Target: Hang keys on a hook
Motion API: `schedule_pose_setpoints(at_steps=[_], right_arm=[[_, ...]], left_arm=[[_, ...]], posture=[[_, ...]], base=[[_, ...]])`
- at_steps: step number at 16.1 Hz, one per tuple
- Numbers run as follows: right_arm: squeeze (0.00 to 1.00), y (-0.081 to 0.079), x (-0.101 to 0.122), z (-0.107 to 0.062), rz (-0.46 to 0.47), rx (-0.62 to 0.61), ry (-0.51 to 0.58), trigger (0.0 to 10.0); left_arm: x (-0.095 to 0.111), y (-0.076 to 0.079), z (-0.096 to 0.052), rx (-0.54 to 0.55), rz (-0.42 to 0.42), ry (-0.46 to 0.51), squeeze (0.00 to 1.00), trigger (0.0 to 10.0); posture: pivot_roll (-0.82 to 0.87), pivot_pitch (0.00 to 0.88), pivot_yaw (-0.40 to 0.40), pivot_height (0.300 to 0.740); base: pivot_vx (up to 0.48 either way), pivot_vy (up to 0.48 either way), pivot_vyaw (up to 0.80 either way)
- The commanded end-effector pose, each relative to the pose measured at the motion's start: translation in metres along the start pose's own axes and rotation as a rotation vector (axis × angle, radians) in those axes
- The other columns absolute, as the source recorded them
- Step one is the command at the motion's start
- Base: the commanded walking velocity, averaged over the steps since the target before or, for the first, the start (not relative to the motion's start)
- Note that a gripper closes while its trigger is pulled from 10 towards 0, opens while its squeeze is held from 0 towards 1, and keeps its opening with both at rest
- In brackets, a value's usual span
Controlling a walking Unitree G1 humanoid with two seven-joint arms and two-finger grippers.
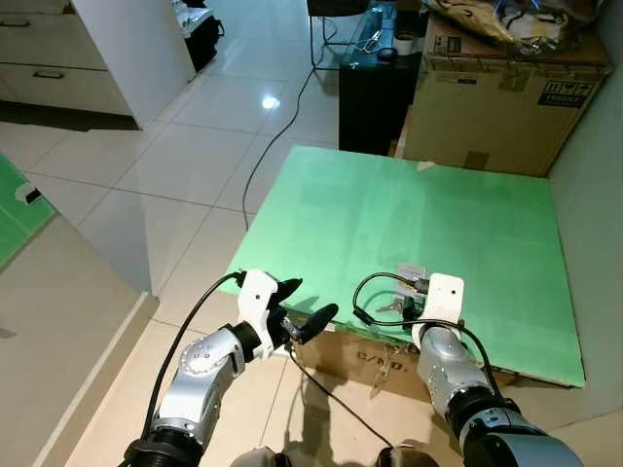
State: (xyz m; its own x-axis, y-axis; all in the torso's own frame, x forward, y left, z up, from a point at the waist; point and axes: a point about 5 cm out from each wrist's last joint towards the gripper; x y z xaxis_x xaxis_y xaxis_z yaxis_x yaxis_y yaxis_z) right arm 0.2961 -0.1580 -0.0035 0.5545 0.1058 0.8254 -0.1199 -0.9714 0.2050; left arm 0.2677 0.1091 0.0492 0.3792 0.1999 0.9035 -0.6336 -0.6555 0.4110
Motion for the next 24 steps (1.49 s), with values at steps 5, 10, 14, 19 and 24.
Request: schedule_pose_setpoints(at_steps=[5,10,14,19,24], right_arm=[[0.00,-0.004,-0.007,-0.002,0.014,0.025,-0.026,0.0],[0.00,-0.004,-0.007,-0.003,0.019,0.019,-0.004,0.0],[0.00,-0.001,0.016,-0.001,-0.055,-0.004,0.131,0.0],[0.00,-0.002,0.051,-0.005,-0.076,-0.014,0.298,0.0],[1.00,0.003,0.044,0.000,-0.287,0.071,0.266,10.0]], left_arm=[[-0.004,-0.002,-0.003,0.009,0.006,-0.022,0.00,10.0],[-0.004,-0.003,-0.002,0.010,0.009,-0.029,0.00,10.0],[-0.002,-0.003,0.001,0.009,0.010,-0.027,0.00,10.0],[0.001,-0.004,0.006,0.003,0.012,-0.021,0.00,10.0],[0.003,-0.004,0.012,-0.006,0.024,-0.025,0.00,10.0]], posture=[[-0.07,0.099,0.122,0.740],[-0.08,0.104,0.129,0.740],[-0.09,0.094,0.130,0.740],[-0.10,0.076,0.139,0.740],[-0.11,0.074,0.150,0.740]], base=[[0.000,0.000,0.00],[0.000,0.000,0.00],[0.000,0.000,0.00],[0.000,0.000,0.00],[0.000,0.000,0.00]])
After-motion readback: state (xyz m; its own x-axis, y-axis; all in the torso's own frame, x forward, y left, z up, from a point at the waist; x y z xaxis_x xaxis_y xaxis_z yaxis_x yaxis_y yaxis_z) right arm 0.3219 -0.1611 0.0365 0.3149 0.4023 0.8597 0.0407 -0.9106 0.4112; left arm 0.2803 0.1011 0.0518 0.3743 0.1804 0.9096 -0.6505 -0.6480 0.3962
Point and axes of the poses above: a point about 5 cm out from each wrist's last joint towards the gripper, its own z axis pointing out of the wrist towards the gripper, its own x axis along the axis of the wrist's last joint, y = z × x, and after that the axes turned 14 degrees about -z, right-handed
